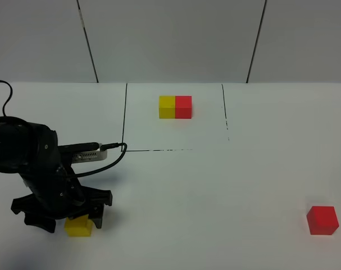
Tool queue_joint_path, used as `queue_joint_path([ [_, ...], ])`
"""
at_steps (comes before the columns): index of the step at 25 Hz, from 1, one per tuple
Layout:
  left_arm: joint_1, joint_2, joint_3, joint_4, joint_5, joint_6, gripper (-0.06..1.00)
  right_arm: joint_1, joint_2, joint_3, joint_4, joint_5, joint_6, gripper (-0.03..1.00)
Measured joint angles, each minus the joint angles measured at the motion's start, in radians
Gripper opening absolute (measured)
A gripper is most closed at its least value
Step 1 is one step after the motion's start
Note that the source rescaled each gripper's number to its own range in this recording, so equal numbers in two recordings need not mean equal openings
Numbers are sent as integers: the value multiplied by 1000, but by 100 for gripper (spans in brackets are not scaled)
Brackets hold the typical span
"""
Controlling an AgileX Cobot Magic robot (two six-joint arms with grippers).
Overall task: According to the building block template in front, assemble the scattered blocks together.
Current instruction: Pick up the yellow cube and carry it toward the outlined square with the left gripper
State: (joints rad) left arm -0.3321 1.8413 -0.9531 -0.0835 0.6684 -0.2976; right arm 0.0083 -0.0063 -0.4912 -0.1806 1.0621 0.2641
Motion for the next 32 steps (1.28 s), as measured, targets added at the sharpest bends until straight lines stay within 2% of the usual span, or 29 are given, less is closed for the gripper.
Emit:
queue_joint_path([
  [9, 0, 60, -1, -1, -52, 0, 70, 0, 0, 0, 0, 0, 0, 76],
  [22, -1, 68, -1, 0, -59, -3, 67, 0, 0, 0, 0, 0, 0, 76],
  [27, -1, 68, -1, 2, -56, -12, 54, 0, 0, 0, 0, 0, 0, 76],
  [32, -1, 69, -1, 1, -49, -13, 30, 0, 0, 0, 0, 0, 0, 76],
])
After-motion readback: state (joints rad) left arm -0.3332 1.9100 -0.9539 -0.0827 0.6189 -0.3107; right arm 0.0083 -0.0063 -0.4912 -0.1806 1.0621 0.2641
